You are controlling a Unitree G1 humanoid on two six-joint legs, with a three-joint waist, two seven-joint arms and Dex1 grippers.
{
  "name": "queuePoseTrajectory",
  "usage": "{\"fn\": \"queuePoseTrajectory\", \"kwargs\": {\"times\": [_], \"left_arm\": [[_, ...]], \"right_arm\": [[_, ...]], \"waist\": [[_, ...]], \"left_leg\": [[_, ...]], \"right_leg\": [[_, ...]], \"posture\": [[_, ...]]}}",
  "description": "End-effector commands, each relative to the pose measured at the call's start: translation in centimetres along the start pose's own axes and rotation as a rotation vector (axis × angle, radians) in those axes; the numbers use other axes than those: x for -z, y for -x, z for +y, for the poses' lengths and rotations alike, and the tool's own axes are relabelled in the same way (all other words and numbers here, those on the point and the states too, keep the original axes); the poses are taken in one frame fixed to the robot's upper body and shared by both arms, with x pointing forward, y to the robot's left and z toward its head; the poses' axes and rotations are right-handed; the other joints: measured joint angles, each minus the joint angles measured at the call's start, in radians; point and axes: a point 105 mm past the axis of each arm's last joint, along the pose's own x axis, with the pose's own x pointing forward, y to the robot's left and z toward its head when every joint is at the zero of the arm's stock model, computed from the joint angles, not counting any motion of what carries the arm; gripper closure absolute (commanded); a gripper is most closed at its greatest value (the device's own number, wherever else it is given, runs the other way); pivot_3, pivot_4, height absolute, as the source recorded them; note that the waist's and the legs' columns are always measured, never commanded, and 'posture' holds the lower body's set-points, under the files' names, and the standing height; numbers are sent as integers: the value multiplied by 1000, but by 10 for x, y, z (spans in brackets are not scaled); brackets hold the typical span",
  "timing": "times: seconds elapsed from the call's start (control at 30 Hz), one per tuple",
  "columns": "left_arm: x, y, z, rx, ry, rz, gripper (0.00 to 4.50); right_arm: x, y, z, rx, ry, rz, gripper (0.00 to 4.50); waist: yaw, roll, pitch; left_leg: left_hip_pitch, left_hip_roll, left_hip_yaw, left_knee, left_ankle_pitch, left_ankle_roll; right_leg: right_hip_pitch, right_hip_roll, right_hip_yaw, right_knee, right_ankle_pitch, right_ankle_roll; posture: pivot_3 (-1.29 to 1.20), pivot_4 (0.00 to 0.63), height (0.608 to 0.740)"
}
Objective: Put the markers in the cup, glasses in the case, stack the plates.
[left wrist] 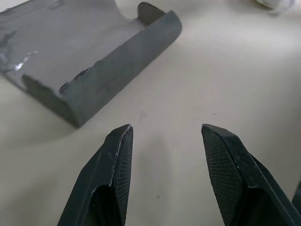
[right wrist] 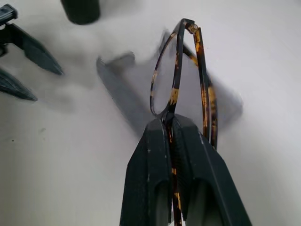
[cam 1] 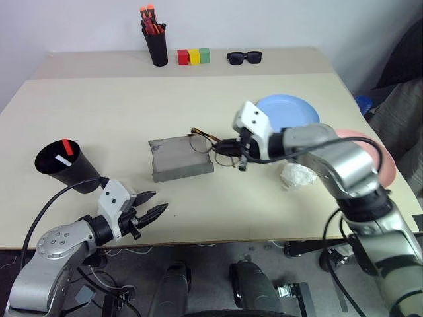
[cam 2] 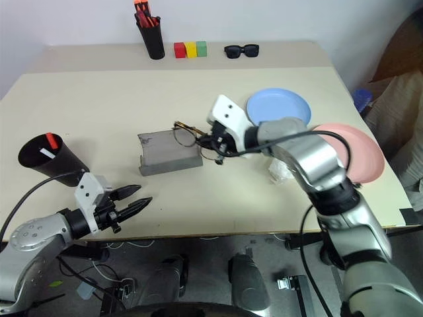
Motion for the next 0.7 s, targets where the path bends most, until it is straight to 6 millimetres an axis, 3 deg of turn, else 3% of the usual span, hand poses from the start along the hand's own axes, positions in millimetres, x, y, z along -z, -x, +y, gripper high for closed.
{"fn": "queuePoseTrajectory", "kwargs": {"times": [0.03,0.23,0.53,0.63,0.7], "left_arm": [[-13,3,7,-39,-32,-49,2131],[-18,9,7,-63,-30,-71,2131],[-14,12,0,-83,-12,-65,2131],[-15,11,0,-88,-11,-73,2131],[-18,10,2,-95,-4,-90,2131]], "right_arm": [[-18,-24,-8,-96,159,-23,4438],[-23,-64,-16,-233,206,6,4438],[-9,-87,-2,-405,201,82,4438],[-7,-87,-3,-414,203,89,3548],[-12,-85,-6,-396,208,60,2554]], "waist": [[0,0,0],[-1,0,0],[0,1,1],[0,1,1],[-1,1,1]], "left_leg": [[0,0,0,0,0,0],[0,0,-1,-1,0,0],[0,0,-1,-2,0,0],[0,-1,-1,-2,0,0],[0,-1,-1,-2,0,0]], "right_leg": [[0,0,0,0,0,0],[0,0,0,0,0,0],[-1,0,0,1,0,0],[-1,0,0,1,0,0],[-2,0,0,1,0,0]], "posture": [[0,150,740],[0,150,740],[0,150,740],[0,150,740],[0,150,740]]}}
